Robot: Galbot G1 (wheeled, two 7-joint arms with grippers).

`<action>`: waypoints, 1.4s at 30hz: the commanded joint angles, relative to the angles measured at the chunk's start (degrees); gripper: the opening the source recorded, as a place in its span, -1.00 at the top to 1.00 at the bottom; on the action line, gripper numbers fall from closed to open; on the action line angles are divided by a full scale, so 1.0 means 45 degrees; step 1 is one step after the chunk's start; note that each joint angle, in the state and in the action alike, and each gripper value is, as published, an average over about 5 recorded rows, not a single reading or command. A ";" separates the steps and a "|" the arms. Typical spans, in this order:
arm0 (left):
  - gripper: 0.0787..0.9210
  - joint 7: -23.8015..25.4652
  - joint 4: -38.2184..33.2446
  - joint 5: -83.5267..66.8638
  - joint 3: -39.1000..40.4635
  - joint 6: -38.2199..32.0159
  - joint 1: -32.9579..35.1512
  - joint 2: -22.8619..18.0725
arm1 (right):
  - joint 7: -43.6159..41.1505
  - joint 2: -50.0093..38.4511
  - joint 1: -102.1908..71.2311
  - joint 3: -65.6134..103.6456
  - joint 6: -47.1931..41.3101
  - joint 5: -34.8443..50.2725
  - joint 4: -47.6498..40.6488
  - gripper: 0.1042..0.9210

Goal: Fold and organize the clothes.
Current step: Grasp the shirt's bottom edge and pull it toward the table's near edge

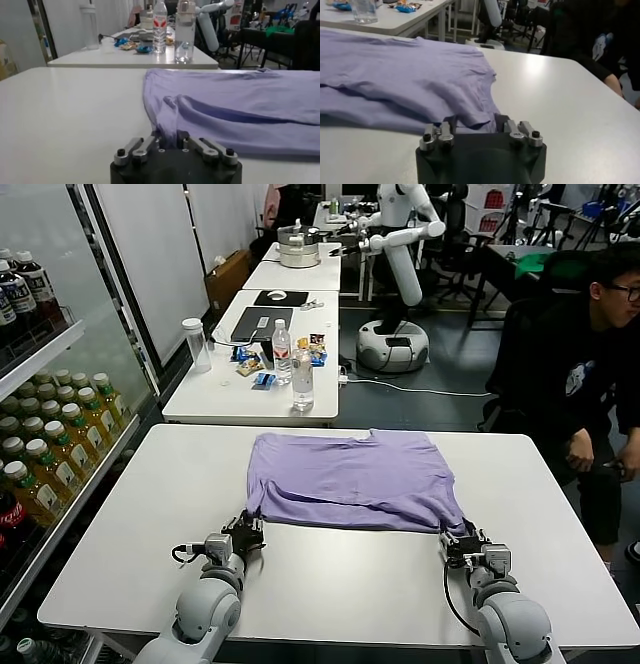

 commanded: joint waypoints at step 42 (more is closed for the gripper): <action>0.40 0.0011 -0.8090 0.1273 -0.2617 0.0344 0.7942 0.0682 | -0.0413 0.0490 -0.8487 0.3187 0.0691 -0.1489 0.7882 0.30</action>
